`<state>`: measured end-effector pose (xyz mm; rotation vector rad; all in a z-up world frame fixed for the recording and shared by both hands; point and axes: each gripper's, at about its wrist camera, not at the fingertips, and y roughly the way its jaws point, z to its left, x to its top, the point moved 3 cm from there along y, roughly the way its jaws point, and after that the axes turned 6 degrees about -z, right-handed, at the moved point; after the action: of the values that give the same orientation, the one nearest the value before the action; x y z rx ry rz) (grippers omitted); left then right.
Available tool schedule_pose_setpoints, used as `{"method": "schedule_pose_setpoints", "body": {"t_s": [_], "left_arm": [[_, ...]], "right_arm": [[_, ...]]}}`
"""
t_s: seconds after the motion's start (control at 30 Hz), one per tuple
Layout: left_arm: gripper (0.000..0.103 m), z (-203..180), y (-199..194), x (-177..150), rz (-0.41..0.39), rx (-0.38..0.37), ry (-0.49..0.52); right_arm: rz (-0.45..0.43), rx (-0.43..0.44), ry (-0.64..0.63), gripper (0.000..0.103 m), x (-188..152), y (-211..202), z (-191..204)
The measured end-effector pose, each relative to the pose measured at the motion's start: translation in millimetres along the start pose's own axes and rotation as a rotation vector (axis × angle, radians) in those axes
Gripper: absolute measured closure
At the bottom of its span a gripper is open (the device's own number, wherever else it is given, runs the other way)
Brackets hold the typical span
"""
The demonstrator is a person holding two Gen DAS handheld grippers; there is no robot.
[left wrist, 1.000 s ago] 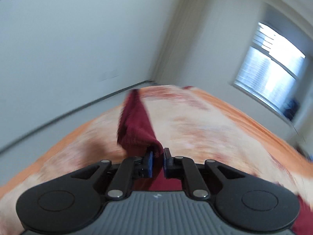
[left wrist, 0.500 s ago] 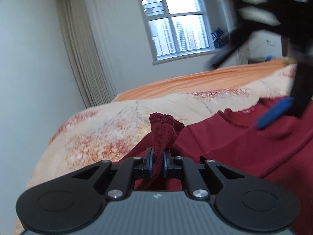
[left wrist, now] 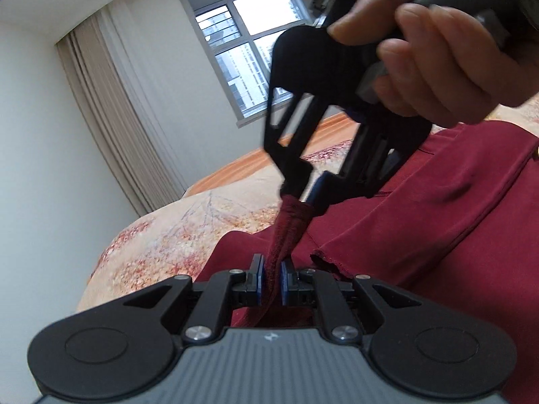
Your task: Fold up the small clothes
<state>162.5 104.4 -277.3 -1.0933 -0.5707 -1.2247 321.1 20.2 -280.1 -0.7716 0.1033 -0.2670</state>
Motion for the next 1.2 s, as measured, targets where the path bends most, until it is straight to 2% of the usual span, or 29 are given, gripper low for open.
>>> {"method": "schedule_pose_setpoints", "body": {"t_s": [0.07,0.13,0.17,0.2,0.43,0.67,0.8,0.87,0.97,1.07,1.2], "left_arm": [[0.083,4.7,-3.0,-0.5,0.005,0.001,-0.024],[0.064,10.2,-7.3,0.3,0.009,0.008,-0.053],[0.048,13.6,-10.0,1.0,0.01,0.006,-0.072],[0.041,17.8,-13.6,1.5,0.011,0.007,-0.094],[0.038,52.2,-44.4,10.8,0.107,0.036,-0.285],[0.034,81.6,-100.4,30.1,0.284,0.003,-0.549],[0.032,96.4,-124.6,49.6,0.353,0.069,-0.693],[0.031,100.9,-133.0,60.4,0.367,0.119,-0.718],[0.031,97.2,-147.3,75.8,0.378,0.168,-0.702],[0.029,89.7,-156.7,86.9,0.387,0.189,-0.698],[0.028,68.9,-154.7,91.3,0.42,0.194,-0.679]], "right_arm": [[-0.009,0.008,-0.021,0.097,-0.7,-7.8,-2.2],[-0.03,0.022,-0.045,0.098,0.3,-20.4,-4.2],[-0.041,0.028,-0.054,0.098,1.2,-28.2,-5.5],[-0.054,0.036,-0.061,0.098,2.5,-36.2,-7.1],[-0.135,0.088,-0.114,0.098,22.4,-107.5,-24.8],[-0.177,0.156,-0.168,0.098,40.7,-167.0,-68.0],[-0.205,0.221,-0.155,0.098,52.0,-195.1,-99.8],[-0.215,0.244,-0.149,0.098,57.9,-209.1,-116.4],[-0.238,0.263,-0.139,0.098,66.1,-231.1,-145.3],[-0.264,0.268,-0.113,0.098,76.5,-248.7,-179.5],[-0.27,0.214,-0.074,0.098,89.7,-250.5,-224.9]]}}
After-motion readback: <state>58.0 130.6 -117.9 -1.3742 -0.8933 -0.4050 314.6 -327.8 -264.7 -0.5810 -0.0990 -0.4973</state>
